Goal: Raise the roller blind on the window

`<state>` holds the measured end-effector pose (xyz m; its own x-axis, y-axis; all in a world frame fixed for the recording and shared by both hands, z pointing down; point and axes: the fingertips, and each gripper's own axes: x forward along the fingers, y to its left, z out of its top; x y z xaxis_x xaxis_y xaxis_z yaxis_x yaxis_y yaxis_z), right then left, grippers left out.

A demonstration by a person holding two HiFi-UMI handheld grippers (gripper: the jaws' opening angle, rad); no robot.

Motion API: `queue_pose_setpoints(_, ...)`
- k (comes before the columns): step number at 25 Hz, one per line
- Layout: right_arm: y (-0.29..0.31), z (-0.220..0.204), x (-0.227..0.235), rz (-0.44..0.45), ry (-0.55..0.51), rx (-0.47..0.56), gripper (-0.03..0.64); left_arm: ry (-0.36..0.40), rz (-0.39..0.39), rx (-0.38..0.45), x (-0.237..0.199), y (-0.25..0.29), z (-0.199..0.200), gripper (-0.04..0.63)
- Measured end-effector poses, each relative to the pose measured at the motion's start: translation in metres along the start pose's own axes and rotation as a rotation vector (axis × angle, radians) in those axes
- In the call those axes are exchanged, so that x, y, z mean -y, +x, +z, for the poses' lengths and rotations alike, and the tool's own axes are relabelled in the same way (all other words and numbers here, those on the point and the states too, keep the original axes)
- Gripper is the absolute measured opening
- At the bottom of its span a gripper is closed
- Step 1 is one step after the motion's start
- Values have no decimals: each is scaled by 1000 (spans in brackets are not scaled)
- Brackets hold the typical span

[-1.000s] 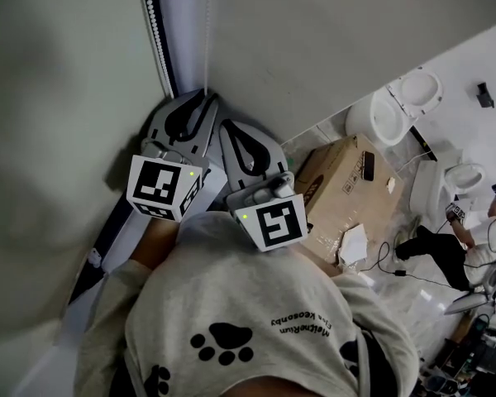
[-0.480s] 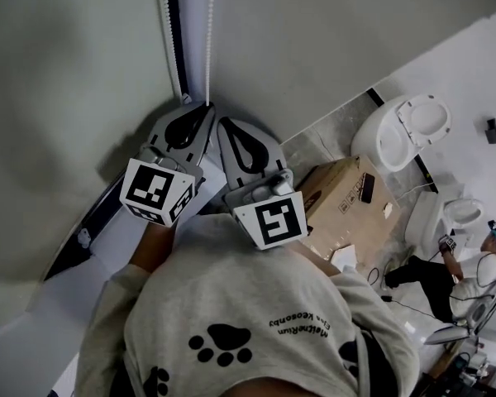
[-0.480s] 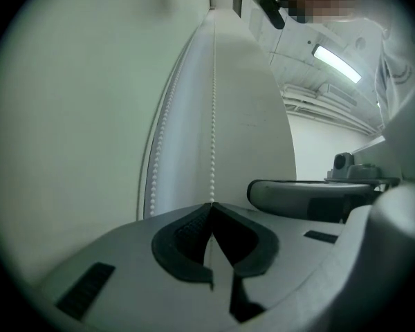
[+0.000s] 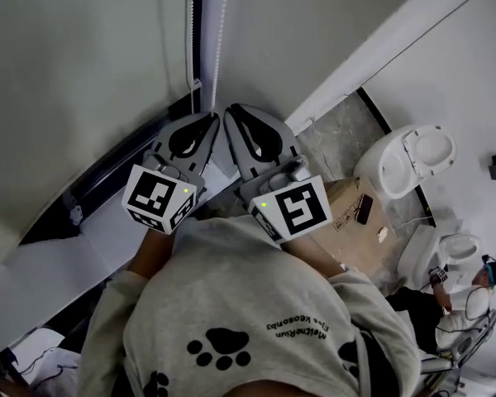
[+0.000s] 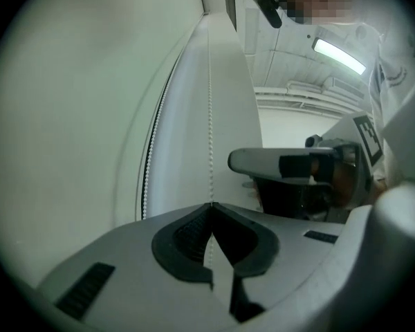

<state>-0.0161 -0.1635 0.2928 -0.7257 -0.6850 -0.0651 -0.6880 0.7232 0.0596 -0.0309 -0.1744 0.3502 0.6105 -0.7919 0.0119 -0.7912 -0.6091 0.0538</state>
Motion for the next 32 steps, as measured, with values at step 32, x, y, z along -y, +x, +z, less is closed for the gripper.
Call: queue_pose_setpoints(32, 0, 91, -18, 313, 29, 6, 11, -27, -4, 35, 35, -21, -17, 11)
